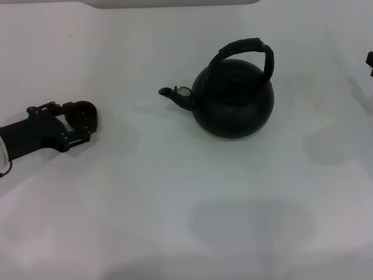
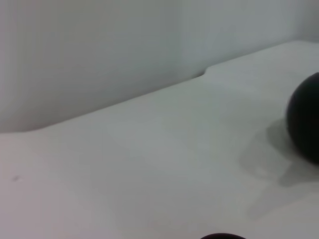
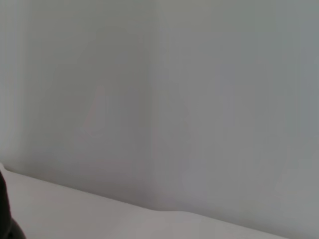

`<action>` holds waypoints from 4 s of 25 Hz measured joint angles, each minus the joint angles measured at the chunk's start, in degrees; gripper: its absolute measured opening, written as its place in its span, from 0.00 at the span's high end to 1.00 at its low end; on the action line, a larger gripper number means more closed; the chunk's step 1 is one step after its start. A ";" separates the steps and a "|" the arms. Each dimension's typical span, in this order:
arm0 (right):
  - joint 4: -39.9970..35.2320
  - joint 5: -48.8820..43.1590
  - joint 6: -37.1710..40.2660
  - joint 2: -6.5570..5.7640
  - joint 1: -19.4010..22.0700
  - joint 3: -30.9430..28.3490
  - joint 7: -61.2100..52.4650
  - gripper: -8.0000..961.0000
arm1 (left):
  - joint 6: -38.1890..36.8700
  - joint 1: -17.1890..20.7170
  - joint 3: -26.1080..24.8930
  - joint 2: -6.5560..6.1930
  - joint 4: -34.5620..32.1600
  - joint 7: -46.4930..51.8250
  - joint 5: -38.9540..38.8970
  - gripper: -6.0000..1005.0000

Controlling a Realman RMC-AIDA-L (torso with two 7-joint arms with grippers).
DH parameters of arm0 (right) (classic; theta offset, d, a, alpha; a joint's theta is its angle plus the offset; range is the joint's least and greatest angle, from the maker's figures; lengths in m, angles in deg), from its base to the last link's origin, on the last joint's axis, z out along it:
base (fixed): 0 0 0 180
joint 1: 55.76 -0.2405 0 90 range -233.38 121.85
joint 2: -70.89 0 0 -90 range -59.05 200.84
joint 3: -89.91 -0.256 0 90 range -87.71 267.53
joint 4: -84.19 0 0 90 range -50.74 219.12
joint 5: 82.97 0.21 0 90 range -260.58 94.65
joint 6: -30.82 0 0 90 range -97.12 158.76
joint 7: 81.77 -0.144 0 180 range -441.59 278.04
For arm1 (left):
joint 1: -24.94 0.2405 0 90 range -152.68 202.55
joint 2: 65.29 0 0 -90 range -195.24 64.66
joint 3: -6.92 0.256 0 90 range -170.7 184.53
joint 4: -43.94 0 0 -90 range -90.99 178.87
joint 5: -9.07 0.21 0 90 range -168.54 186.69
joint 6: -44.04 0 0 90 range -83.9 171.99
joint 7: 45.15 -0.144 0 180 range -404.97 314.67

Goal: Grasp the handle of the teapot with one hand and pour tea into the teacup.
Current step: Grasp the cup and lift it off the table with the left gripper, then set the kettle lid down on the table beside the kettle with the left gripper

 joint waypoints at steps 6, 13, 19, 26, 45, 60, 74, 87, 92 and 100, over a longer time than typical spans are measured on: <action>0.00 0.00 -0.10 0.00 -0.35 -0.06 0.03 0.34 | -5.17 -0.12 3.94 0.26 -4.44 0.40 -0.51 0.30; 0.00 -0.01 -0.10 0.15 -0.52 -0.06 0.13 0.34 | -6.69 -2.82 9.67 0.29 -5.31 1.25 -0.77 0.30; 0.00 -0.01 0.05 0.23 -0.30 -0.06 0.15 0.34 | -6.71 -3.90 13.24 0.26 -4.94 1.28 -0.70 0.30; 0.00 -0.01 0.21 0.26 -0.20 -0.12 0.20 0.34 | -6.21 -4.09 13.27 0.26 -3.51 1.30 -0.82 0.30; -0.07 -0.01 0.35 0.35 -0.54 -0.14 0.27 0.34 | -4.79 -3.82 13.51 0.17 -1.45 1.32 -0.63 0.30; -0.54 -0.01 0.34 0.44 -0.44 -0.14 0.27 0.34 | -3.11 -4.33 13.76 0.17 -1.41 4.11 -0.20 0.29; -0.67 -0.01 0.34 0.53 -0.50 -0.14 0.27 0.34 | -2.73 -5.07 15.97 0.03 -1.44 7.19 1.82 0.29; -0.71 -0.01 0.90 0.53 -0.13 -0.14 0.27 0.34 | -2.32 -5.00 15.73 0.09 -1.46 7.60 1.99 0.28; -0.70 -0.01 0.96 0.53 -0.01 -0.28 0.27 0.34 | -1.96 -4.77 15.69 0.16 -1.76 7.65 2.03 0.28; -0.70 -0.01 1.15 0.62 -0.01 -0.67 0.27 0.34 | -2.04 -4.64 15.60 0.18 -1.80 7.89 1.70 0.27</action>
